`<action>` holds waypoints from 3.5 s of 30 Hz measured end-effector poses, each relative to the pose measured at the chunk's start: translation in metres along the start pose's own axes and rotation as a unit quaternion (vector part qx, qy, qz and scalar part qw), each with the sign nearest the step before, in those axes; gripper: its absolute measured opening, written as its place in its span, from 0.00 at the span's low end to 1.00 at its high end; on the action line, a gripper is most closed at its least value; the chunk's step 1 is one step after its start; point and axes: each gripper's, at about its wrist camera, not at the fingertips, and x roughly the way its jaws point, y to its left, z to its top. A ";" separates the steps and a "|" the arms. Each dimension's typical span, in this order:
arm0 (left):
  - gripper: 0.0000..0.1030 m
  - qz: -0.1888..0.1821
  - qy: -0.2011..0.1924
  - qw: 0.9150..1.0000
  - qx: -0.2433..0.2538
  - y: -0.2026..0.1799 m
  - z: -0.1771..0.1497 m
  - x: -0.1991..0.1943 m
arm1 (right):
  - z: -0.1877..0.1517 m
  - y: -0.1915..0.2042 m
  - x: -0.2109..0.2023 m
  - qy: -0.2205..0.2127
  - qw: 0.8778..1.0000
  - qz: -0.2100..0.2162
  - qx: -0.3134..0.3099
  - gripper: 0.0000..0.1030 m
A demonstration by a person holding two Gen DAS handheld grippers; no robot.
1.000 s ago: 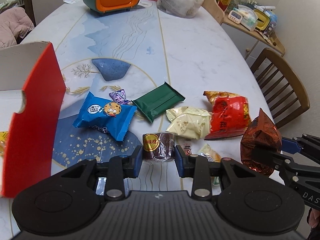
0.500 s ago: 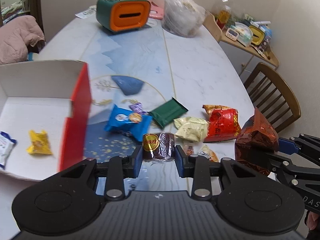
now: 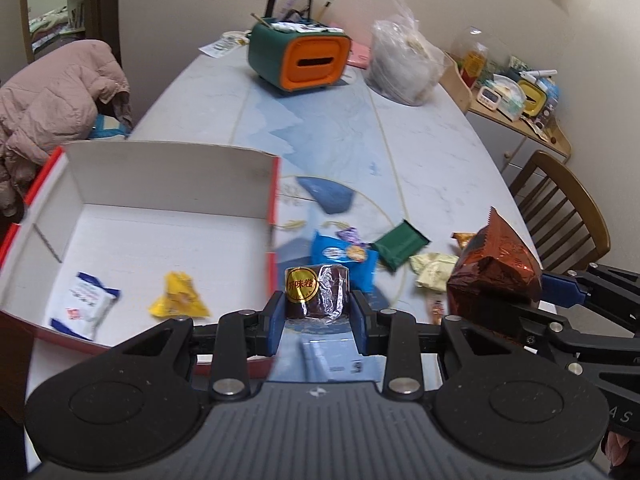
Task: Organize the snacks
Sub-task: 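Carry the chocolate and Oreo bag into the red box and release them, then move both open grippers back over the remaining snacks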
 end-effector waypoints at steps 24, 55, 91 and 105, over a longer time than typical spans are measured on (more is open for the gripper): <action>0.32 0.065 0.007 0.998 -0.026 0.156 0.035 0.004 | 0.053 0.109 0.124 0.035 0.999 0.012 -0.029 0.36; 0.32 0.108 0.181 0.977 -0.014 0.209 0.070 0.120 | 0.050 0.129 0.243 0.163 0.985 -0.016 -0.057 0.36; 0.44 0.042 0.046 0.998 0.010 0.150 0.057 0.021 | 0.059 0.115 0.136 0.060 0.998 0.004 0.002 0.71; 0.58 0.000 -0.037 0.998 0.056 0.065 0.036 -0.023 | 0.036 0.063 0.045 -0.020 0.999 -0.013 0.032 0.83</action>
